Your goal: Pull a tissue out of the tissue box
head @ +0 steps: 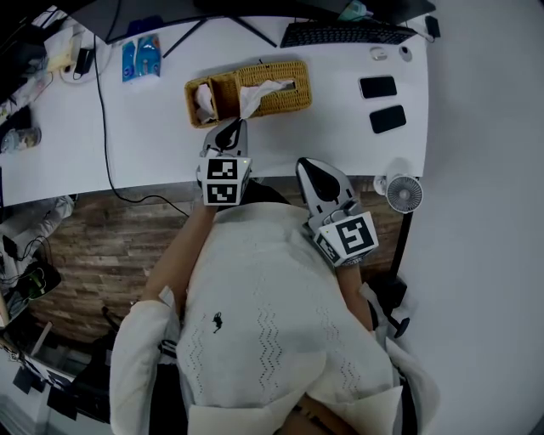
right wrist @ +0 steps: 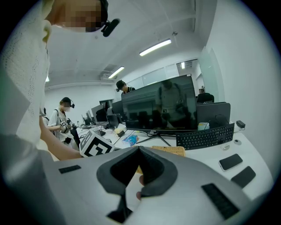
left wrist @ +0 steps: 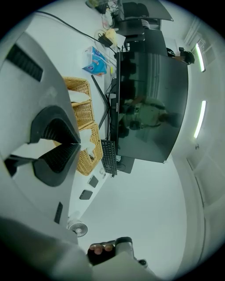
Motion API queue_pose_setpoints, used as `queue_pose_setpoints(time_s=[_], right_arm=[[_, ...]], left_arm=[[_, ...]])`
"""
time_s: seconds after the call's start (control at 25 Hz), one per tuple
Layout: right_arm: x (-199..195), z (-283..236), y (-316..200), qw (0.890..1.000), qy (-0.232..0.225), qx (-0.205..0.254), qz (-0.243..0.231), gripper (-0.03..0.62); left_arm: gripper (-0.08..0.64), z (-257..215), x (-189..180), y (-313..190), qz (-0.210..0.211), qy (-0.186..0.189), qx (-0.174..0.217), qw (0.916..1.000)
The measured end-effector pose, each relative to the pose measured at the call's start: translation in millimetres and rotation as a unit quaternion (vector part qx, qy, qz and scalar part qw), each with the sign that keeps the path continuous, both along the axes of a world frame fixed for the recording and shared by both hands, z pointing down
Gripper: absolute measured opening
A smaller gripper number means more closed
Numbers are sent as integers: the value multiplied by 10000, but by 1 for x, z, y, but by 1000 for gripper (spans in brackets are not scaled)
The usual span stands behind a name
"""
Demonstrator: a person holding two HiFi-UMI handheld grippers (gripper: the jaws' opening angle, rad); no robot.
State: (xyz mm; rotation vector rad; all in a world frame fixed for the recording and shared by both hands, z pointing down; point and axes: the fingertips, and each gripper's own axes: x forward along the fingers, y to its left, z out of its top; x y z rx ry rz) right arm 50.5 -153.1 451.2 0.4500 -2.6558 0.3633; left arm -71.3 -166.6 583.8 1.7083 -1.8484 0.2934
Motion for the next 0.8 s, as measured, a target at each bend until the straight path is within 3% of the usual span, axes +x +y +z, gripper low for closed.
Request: queue_pose_setpoints(time_s=[0.8], right_arm=[[23,-3,18,9999,-73,86,-13,2]], left_arm=[[14,-8,18,18,-70,-70,123,9999]])
